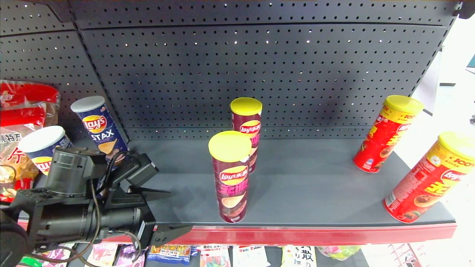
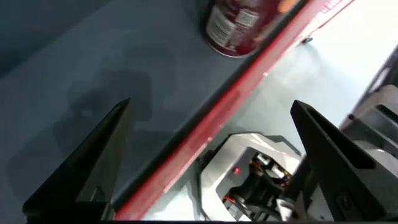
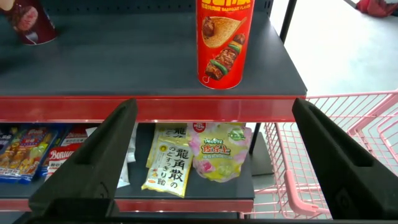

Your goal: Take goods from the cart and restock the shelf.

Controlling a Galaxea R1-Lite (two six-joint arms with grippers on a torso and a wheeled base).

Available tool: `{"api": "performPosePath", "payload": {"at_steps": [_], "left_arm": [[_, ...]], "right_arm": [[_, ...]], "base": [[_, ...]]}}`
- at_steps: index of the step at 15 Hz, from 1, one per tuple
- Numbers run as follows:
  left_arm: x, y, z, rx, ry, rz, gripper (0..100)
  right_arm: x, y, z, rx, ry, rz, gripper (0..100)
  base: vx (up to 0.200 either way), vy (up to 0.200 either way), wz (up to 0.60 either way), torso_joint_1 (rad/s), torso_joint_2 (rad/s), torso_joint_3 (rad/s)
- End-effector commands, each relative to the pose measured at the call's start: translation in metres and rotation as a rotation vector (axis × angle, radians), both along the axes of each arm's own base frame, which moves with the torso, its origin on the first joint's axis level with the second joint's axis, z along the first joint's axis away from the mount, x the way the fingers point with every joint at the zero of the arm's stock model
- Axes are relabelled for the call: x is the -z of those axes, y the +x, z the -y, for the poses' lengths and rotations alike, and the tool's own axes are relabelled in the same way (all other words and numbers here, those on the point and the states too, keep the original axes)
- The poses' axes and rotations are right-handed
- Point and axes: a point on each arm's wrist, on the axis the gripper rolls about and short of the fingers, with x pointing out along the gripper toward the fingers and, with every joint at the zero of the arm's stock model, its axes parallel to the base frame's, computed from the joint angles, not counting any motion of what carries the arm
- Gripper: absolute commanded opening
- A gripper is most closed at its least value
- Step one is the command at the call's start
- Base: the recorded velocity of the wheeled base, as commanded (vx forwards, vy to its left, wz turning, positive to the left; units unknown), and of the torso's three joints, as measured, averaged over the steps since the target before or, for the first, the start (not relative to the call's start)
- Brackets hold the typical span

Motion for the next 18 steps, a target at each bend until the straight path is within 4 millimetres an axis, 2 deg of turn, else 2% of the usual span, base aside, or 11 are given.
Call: {"api": "performPosePath", "payload": {"at_steps": [1, 9, 13, 18], "left_arm": [[0.014, 0.012, 0.005, -0.006, 0.026, -0.046, 100], [0.022, 0.032, 0.013, 0.022, 0.042, -0.006, 100], [0.022, 0.046, 0.018, 0.023, 0.053, 0.021, 100], [0.020, 0.055, 0.022, 0.025, 0.048, 0.036, 100]], "right_arm": [[0.000, 0.000, 0.000, 0.000, 0.000, -0.001, 100], [0.000, 0.000, 0.000, 0.000, 0.000, -0.001, 100], [0.000, 0.000, 0.000, 0.000, 0.000, -0.001, 100], [0.000, 0.000, 0.000, 0.000, 0.000, -0.001, 100]], "base": [[0.000, 0.000, 0.00, 0.000, 0.00, 0.000], [0.000, 0.000, 0.00, 0.000, 0.00, 0.000], [0.000, 0.000, 0.00, 0.000, 0.00, 0.000], [0.000, 0.000, 0.00, 0.000, 0.00, 0.000]]}}
